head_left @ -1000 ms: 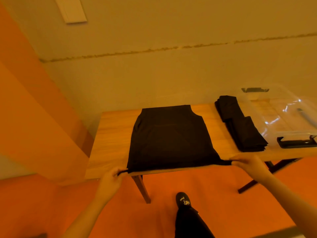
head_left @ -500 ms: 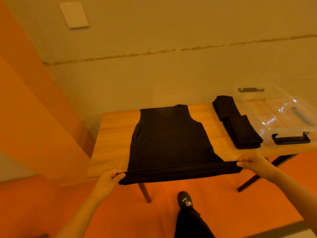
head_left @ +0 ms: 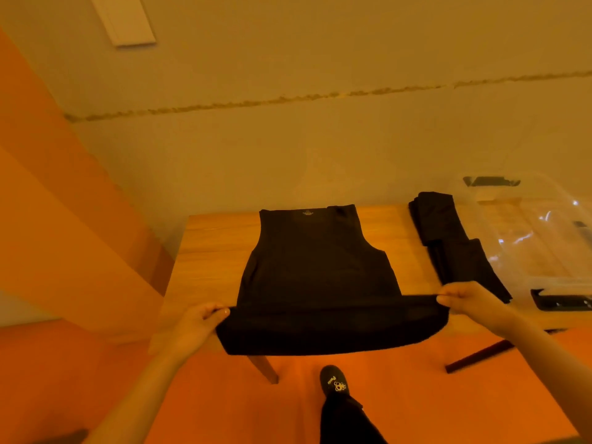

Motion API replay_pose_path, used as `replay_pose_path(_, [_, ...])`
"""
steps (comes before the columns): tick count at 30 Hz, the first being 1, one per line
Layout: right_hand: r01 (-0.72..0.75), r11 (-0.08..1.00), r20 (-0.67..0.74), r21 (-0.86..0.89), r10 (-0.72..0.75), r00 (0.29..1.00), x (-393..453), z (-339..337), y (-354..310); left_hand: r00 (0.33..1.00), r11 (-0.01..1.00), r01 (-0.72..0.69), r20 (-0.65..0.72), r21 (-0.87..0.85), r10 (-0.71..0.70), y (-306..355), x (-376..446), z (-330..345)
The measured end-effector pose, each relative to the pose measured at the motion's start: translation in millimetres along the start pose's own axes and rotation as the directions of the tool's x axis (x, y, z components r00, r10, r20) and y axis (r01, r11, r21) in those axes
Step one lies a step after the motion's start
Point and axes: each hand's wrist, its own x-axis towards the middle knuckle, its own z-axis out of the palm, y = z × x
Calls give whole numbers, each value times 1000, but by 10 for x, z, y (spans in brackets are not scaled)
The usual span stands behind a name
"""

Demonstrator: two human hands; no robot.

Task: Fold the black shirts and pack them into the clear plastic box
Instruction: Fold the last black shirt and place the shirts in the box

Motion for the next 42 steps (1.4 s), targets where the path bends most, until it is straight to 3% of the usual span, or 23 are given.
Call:
replay_pose_path(6, [63,992,-101,105,-53,994,1192,-353,-415,985,993,-33,-171,-111,14,640,1125,-158])
replay_pose_path(12, [47,977,-114,209,-24,993,2569,-560,-724,982,998,-37,-188,-50,27,913,2277,-325])
replay_pose_path(14, [42,973,-101,226,-20,995,3031,-539,-831,969,994,-23,-245,-103,-3,945,2700,-331])
replay_pose_path(16, [28,966,-130,256,6,991,3437,-462,-911,929,985,1,-365,-173,-65,999,3040,-248])
replay_pose_path(18, [-9,973,-214,230,60,975,3681,-300,-960,862,991,72,-492,-115,-120,988,3179,-58])
replay_pose_path(20, [-104,989,-286,101,129,950,3652,-78,-979,818,997,45,-575,61,-1,883,3097,230])
replay_pose_path(21, [-115,993,-338,-37,96,936,3533,59,-968,825,981,16,-556,194,97,801,2997,415])
replay_pose_path(23, [-1,929,-356,-369,-140,924,3174,385,-926,905,904,-34,-370,426,209,534,2749,801])
replay_pose_path(25, [127,897,-156,-424,-210,965,2819,767,-730,961,798,-64,-180,599,212,223,2522,1105])
replay_pose_path(27, [168,838,25,-519,-182,983,2534,1119,-414,991,714,-2,-95,700,96,-29,2330,1283])
replay_pose_path(29, [197,736,70,-648,-200,977,2331,1313,-70,989,672,59,-137,738,64,-177,2174,1374])
replay_pose_path(36, [95,729,139,-678,1,990,1729,1327,188,994,636,113,-93,763,-64,-306,1553,1513])
replay_pose_path(38, [106,670,136,-735,-7,991,1514,1350,258,993,649,122,-89,751,-83,-356,1351,1550])
replay_pose_path(42, [116,672,131,-731,-28,991,1057,1448,395,994,667,81,-9,740,-110,-484,964,1622])
